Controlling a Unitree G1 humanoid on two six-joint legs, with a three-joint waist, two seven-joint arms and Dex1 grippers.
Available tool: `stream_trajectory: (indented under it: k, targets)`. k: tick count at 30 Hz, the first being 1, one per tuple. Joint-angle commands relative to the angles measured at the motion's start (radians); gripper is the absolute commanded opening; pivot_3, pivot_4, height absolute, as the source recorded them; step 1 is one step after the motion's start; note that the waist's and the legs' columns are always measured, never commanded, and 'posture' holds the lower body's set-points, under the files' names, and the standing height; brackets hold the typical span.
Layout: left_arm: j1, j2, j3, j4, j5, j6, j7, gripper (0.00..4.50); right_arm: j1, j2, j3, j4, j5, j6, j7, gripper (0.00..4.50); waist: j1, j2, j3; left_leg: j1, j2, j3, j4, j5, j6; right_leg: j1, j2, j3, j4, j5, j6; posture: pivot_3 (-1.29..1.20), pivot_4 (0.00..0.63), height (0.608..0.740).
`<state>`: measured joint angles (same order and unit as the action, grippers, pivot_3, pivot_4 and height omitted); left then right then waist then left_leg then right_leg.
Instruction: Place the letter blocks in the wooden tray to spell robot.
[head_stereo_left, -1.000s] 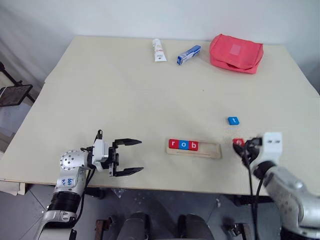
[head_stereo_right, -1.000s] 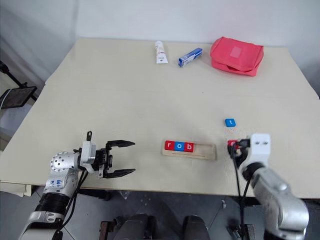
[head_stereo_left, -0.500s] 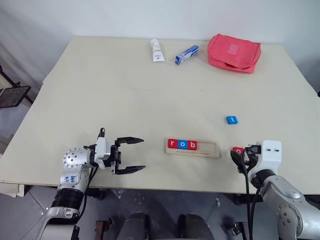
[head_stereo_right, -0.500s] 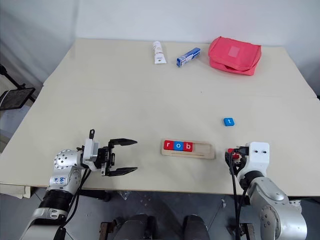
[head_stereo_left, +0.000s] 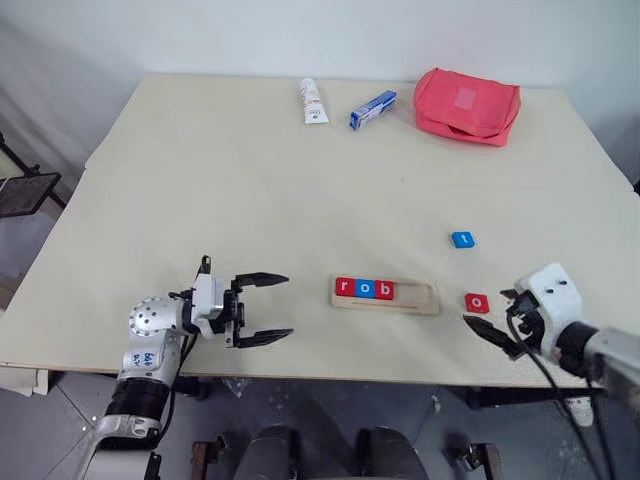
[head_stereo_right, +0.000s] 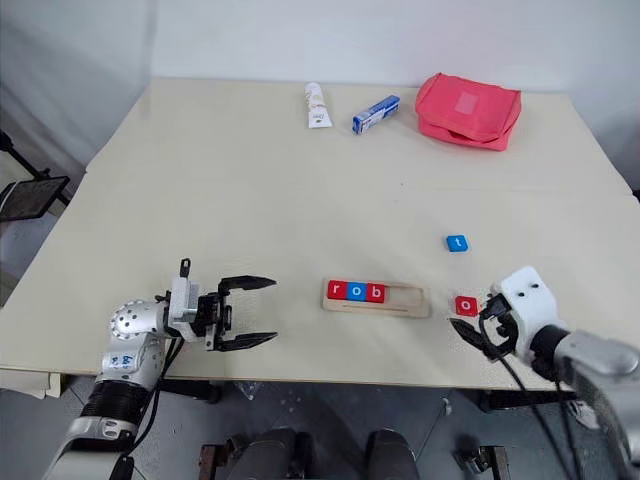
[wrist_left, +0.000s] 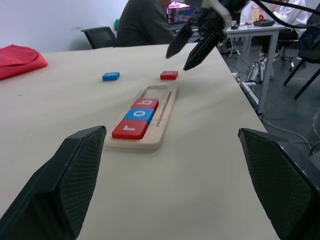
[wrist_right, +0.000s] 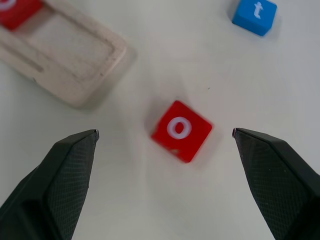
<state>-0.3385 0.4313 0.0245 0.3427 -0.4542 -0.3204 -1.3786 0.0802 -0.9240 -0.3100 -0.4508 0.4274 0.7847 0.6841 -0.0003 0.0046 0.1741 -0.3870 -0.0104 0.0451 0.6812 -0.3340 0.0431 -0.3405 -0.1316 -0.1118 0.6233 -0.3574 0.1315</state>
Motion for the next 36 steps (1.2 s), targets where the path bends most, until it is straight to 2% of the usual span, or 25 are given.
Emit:
stream_trajectory:
  k: [1,7,10,16,19,27,32,36]
  targets:
    - [0.014,-0.002,0.000,-0.038,0.000,-0.006,0.008,4.50,-0.067,-0.095,0.069,0.124,-0.035,-0.128,0.170,4.49,0.000,0.000,0.000,0.000,0.000,0.000,0.000,0.000,0.000,0.000,0.000,0.000,0.000,0.000,0.000,0.00,0.150,0.740]
    - [0.028,0.008,0.007,-0.053,0.000,-0.005,0.020,4.50,-0.264,-0.195,0.268,0.395,-0.145,-0.321,0.401,4.49,0.001,0.000,0.000,0.000,0.000,0.000,0.000,0.000,0.000,0.000,-0.001,-0.005,-0.001,0.000,0.000,0.00,0.150,0.740]
    - [0.038,0.012,0.011,-0.065,0.000,-0.004,0.031,4.50,-0.351,-0.188,0.353,0.508,-0.208,-0.399,0.475,4.49,0.001,-0.001,0.000,0.000,0.000,0.000,0.001,0.000,0.000,0.000,-0.001,-0.007,-0.001,0.000,0.000,0.00,0.150,0.740]
    - [0.068,0.021,0.017,-0.102,-0.002,0.002,0.055,4.50,-0.426,-0.155,0.420,0.600,-0.262,-0.449,0.528,4.49,0.001,-0.001,0.000,-0.001,0.000,0.000,0.001,0.000,0.000,0.001,-0.001,-0.009,-0.001,0.000,0.000,0.00,0.150,0.740]
    - [0.084,0.028,0.019,-0.115,-0.002,0.001,0.059,4.50,-0.435,-0.142,0.429,0.623,-0.291,-0.476,0.518,3.98,0.000,-0.001,0.000,-0.001,0.001,-0.001,0.001,0.000,0.000,0.001,-0.001,-0.010,-0.001,0.000,0.000,0.00,0.150,0.740]
    - [0.082,0.029,0.014,-0.111,-0.004,-0.004,0.056,4.50,-0.442,-0.138,0.422,0.596,-0.305,-0.468,0.521,1.52,0.000,-0.001,0.000,0.000,0.001,-0.001,0.004,0.000,0.000,0.003,-0.002,-0.009,-0.001,0.000,0.001,0.00,0.150,0.740]
    - [0.053,0.026,0.011,-0.070,0.000,-0.015,0.036,4.50,-0.545,-0.163,0.415,0.417,-0.259,-0.300,0.568,1.45,-0.001,0.000,0.001,-0.001,0.001,0.000,0.004,0.000,0.000,0.002,-0.002,-0.008,-0.001,0.000,0.001,0.00,0.150,0.740]
    - [0.029,0.010,0.003,-0.040,0.007,-0.027,0.031,4.50,-0.614,-0.112,0.435,0.343,-0.225,-0.218,0.577,1.45,-0.001,0.000,0.001,-0.001,0.002,0.000,0.003,0.000,-0.001,0.000,-0.001,-0.008,-0.001,0.000,0.001,0.00,0.150,0.740]
